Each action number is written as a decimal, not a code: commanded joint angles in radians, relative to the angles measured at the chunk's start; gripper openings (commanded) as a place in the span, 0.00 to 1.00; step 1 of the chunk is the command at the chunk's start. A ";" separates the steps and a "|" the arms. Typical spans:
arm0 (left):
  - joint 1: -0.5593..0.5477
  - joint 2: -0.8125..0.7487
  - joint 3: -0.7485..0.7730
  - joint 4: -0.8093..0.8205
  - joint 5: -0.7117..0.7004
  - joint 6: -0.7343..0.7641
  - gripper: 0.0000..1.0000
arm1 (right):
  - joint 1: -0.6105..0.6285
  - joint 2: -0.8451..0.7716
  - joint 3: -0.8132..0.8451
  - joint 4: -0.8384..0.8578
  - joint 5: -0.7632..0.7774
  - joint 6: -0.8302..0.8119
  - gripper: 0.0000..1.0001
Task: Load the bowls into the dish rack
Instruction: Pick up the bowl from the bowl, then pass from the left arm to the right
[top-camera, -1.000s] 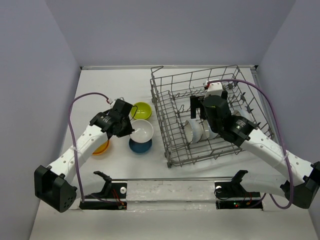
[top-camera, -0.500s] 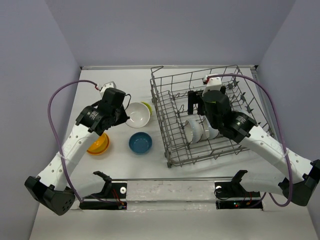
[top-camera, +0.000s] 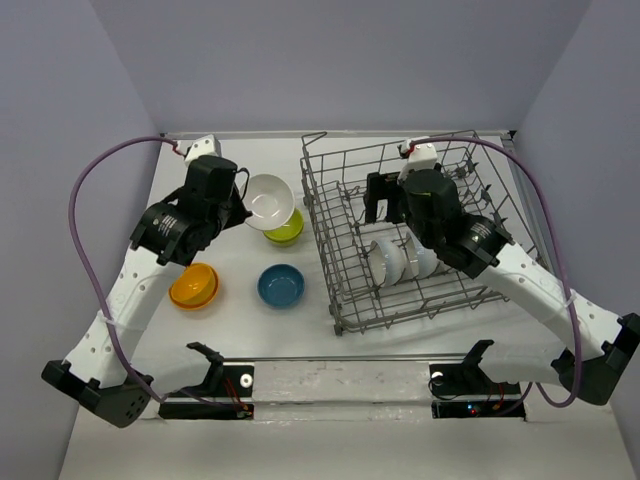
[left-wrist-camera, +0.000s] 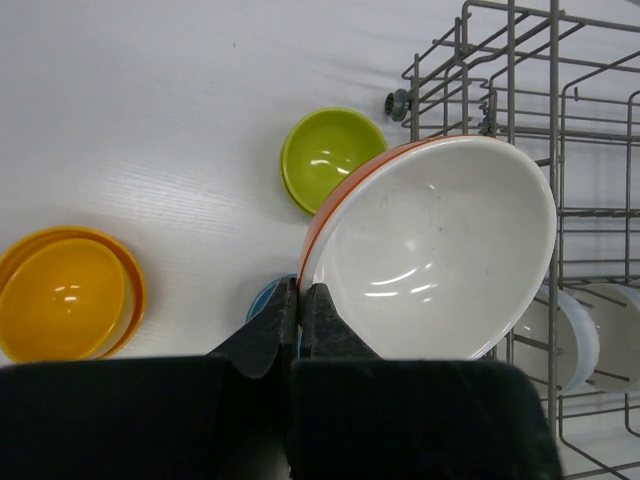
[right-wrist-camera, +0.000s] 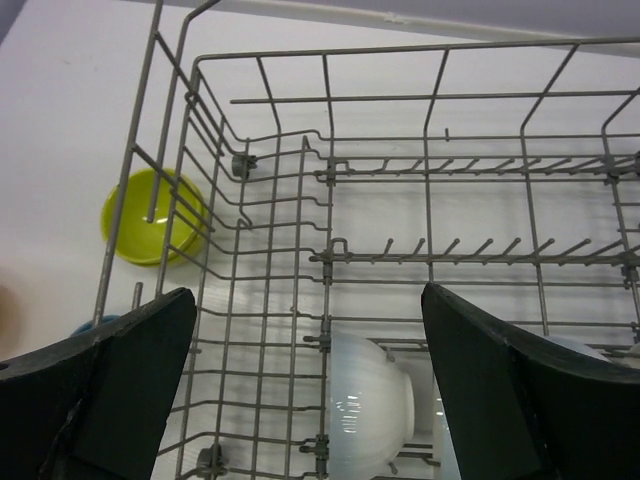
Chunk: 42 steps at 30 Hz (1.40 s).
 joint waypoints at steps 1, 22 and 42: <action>-0.003 0.024 0.091 0.076 -0.027 0.053 0.00 | -0.008 0.020 0.084 0.030 -0.108 0.026 1.00; -0.034 0.174 0.203 0.211 0.068 0.124 0.00 | -0.008 0.123 0.236 0.102 -0.354 0.119 0.78; -0.105 0.205 0.252 0.222 0.083 0.139 0.00 | -0.008 0.306 0.383 0.105 -0.239 0.135 0.60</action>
